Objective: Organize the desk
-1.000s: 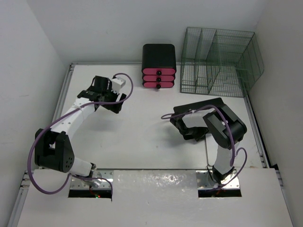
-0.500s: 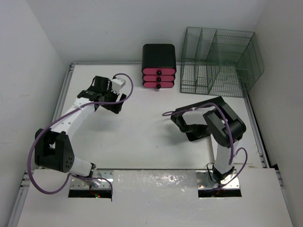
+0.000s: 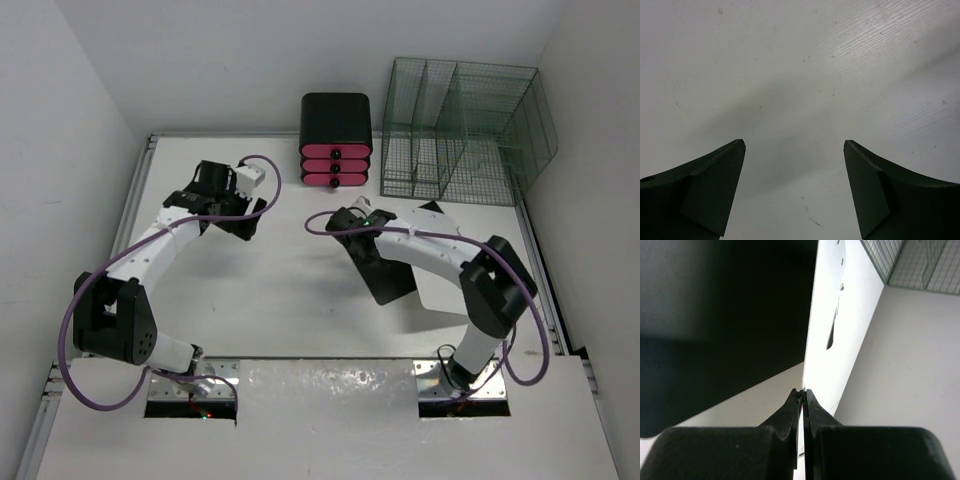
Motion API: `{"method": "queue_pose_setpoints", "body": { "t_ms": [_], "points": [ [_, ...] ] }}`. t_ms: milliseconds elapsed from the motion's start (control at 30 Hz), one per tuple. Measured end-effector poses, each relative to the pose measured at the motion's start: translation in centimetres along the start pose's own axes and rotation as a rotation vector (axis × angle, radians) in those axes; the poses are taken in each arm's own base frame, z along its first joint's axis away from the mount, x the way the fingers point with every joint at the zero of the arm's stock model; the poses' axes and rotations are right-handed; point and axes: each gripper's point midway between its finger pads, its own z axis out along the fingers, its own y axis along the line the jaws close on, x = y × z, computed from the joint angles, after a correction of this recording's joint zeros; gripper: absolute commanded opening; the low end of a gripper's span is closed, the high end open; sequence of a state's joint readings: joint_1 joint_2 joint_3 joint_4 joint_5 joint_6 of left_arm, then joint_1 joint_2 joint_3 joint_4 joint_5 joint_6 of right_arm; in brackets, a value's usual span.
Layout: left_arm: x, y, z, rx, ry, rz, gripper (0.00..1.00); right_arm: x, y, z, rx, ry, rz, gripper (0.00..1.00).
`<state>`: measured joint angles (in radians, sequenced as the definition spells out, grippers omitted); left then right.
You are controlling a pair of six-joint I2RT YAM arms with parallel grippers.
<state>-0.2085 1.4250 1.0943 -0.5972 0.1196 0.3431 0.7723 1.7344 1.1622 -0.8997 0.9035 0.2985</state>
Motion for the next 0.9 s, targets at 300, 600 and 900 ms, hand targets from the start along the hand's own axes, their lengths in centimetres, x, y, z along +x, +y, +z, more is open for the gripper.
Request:
{"method": "queue_pose_setpoints", "body": {
  "t_ms": [300,600,900],
  "points": [
    [0.0,0.1,-0.1,-0.006,-0.001,0.000,0.78,-1.6,-3.4,-3.5,-0.096,-0.122,0.042,0.00],
    [-0.1,0.1,-0.2,-0.008,-0.004,0.001,0.78,0.0,-5.4,-1.0,-0.283,-0.146,0.263,0.00],
    [-0.1,0.1,-0.2,-0.008,-0.004,0.001,0.78,-1.0,-4.6,-0.5,-0.391,-0.181,0.257,0.00]
  ]
}}
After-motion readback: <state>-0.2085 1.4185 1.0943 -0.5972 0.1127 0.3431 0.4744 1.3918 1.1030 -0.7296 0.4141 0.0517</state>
